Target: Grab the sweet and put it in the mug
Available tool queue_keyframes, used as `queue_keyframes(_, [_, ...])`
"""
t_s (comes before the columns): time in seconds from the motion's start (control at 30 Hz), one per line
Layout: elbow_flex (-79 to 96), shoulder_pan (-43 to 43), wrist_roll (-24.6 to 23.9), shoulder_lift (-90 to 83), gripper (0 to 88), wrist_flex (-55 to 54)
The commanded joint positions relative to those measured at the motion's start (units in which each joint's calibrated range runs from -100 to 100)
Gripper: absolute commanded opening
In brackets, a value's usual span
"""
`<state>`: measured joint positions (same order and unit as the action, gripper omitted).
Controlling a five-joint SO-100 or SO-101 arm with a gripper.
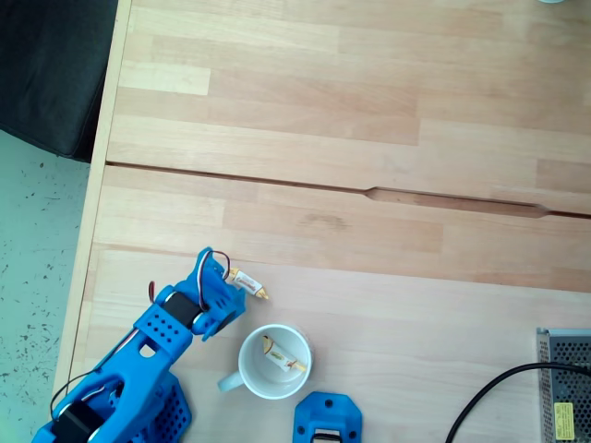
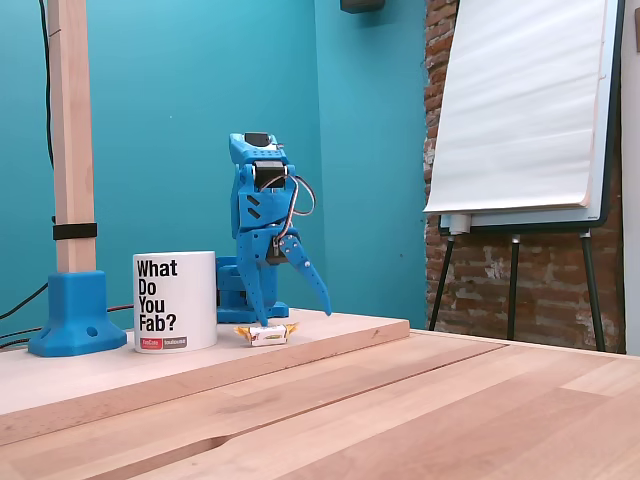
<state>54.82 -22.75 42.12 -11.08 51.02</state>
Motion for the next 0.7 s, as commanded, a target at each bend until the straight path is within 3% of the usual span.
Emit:
queue_keyframes(0.0, [1.38, -2.89, -0.54, -0.97, 36.8, 0.27])
queue_keyframes(0.17, [2.63, -4.63, -3.86, -1.31, 36.9, 0.19])
queue_keyframes(0.67, [-4.77, 4.59, -17.24, -1.40, 37.2, 0.11])
